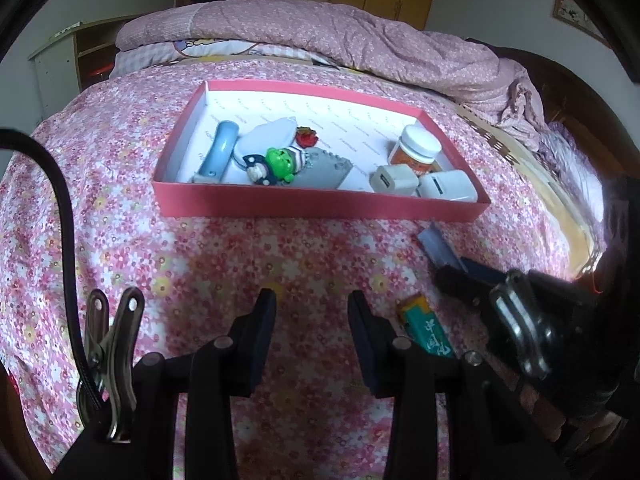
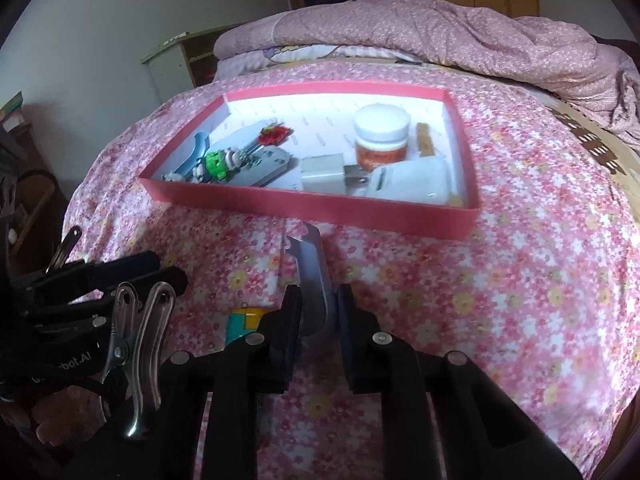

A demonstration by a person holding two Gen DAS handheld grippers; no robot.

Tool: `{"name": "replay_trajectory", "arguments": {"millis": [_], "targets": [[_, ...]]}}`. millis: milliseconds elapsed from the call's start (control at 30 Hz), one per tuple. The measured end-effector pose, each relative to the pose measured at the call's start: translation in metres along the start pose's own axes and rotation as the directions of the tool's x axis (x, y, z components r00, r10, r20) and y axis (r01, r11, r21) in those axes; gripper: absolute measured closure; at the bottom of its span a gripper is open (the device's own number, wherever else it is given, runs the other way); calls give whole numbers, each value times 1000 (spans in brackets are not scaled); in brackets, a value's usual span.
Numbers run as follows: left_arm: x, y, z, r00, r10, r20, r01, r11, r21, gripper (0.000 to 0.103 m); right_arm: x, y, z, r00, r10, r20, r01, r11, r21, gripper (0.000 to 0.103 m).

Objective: Organize rigid objects
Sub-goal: 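Grasp the green printed box with the left gripper while the right gripper grasps the grey hook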

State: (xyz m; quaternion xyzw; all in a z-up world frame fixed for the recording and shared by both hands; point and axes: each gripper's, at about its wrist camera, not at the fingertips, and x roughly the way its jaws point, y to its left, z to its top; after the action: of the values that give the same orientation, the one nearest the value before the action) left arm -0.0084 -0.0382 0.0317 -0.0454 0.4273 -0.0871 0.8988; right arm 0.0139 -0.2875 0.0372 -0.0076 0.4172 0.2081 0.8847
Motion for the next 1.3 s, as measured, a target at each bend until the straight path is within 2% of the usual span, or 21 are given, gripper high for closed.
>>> {"name": "replay_trajectory", "arguments": {"millis": [200,400,600,800,933,1067,1133,1167,1233,1300], "targets": [[-1,-16,-4,1000,-29,-11,29,999,39,64,-20,-16,-4,1000,-6,15,5,999,39,84],[0,-36,-10,991,-118,-58,120,992,46,64,-31,-35,-24,1000,-5,-7,6,995,95,84],[0,-56,-14,985,-149,-89,156,985,76,64,-32,-51,-37,1000,-14,-18,17,990,140,84],[8,-76,-23,987,-113,-110,127,984,123,64,-33,-53,-39,1000,-5,-9,6,989,148,84],[11,-84,-24,996,-46,-76,57,985,161,64,-33,-54,-41,1000,1,0,-1,988,156,84],[15,-95,-29,999,16,-34,-8,973,229,64,-33,-54,-41,1000,0,0,0,988,157,84],[15,-98,-32,999,33,-17,-28,969,246,68,-33,-54,-42,1000,1,1,-1,987,162,84],[15,-98,-32,999,40,-13,-35,968,248,74,-33,-54,-42,1000,1,2,-1,987,163,84],[14,-92,-30,999,30,-18,-25,973,228,79,-34,-54,-42,1000,0,2,0,987,162,84],[13,-84,-29,999,37,-15,-33,977,208,79,-34,-53,-42,1000,-5,1,4,987,158,84]]}}
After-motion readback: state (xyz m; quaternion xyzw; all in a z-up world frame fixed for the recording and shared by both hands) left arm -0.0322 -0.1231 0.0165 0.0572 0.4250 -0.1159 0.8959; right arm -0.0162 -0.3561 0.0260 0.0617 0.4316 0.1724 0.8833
